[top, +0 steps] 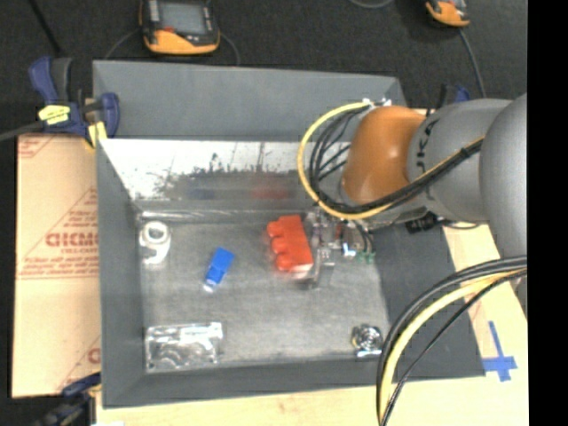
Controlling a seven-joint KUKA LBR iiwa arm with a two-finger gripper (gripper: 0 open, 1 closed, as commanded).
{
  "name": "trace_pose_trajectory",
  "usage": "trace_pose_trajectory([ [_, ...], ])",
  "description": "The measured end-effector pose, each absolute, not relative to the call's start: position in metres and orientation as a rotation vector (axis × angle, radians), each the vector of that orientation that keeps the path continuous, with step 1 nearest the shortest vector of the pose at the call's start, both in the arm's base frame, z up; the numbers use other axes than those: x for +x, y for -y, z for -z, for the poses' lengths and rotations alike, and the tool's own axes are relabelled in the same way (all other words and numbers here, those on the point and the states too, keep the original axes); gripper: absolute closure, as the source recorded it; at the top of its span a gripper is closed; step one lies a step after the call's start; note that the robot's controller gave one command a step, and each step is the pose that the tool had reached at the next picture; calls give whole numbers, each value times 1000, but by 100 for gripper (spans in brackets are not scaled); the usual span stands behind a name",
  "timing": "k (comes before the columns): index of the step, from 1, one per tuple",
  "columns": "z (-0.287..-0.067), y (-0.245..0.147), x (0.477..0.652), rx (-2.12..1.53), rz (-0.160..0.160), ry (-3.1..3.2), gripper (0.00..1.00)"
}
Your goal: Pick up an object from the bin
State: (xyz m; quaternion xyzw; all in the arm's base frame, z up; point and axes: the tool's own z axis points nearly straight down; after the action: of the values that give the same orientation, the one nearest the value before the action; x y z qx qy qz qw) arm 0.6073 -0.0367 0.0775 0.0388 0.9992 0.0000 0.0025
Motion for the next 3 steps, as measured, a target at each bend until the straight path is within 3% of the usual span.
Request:
trace_pose_trajectory([
  [1,-76,-19,608,-368,-1,-3115,0],
  [2,-183,-23,552,-653,3,-3063,0],
  [3,-127,-25,604,-791,2,-3035,0],
])
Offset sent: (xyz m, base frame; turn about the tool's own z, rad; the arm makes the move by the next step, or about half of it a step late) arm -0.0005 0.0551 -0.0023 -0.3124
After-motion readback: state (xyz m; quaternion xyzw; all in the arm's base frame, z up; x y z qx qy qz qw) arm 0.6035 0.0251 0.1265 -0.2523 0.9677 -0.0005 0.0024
